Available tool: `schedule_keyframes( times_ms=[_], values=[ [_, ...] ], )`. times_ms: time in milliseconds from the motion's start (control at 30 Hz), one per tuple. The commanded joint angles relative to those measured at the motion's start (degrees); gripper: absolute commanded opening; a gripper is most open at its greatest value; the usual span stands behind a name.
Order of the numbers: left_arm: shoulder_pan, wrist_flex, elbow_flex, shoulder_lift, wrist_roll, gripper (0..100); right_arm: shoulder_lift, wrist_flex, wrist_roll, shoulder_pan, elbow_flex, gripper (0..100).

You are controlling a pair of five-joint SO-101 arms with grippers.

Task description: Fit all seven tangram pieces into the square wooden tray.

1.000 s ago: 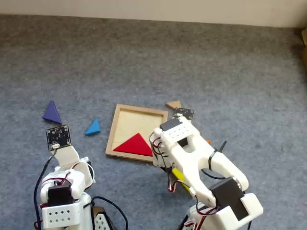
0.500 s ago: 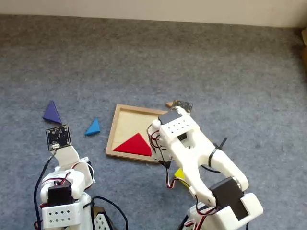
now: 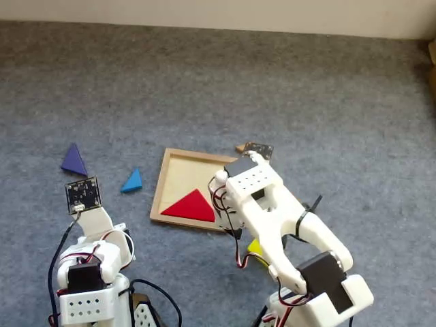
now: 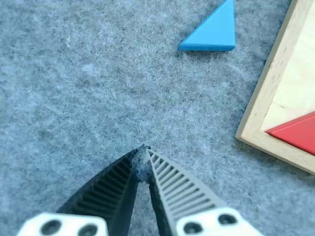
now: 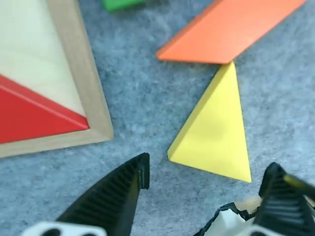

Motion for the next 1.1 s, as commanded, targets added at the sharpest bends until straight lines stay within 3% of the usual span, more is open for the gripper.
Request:
schedule_keyframes(
  times_ms=[0,167,567,700,867,1067],
  values=[
    [-0.75,0.0,1.1,-2.07,0.44,1,-1.98,0.4,0.53,-0.31,-0.04,35.1],
    [-0.75,0.0,1.1,-2.07,0.44,1,-1.98,-1.89,0.53,-0.22,3.65,35.1],
    [-0.75,-0.09,1.1,-2.07,0.44,1,-1.36,-20.0,0.62,2.15,15.25,35.1],
    [-0.75,-0.09,1.1,-2.07,0.44,1,-1.36,-20.88,5.36,6.55,16.66,35.1],
    [-0.75,-0.09,1.1,-2.07,0.44,1,-1.36,-20.62,5.8,6.99,17.19,34.8],
    [-0.75,-0.09,1.1,-2.07,0.44,1,-1.45,-20.62,6.51,6.99,17.19,24.1]
  ],
)
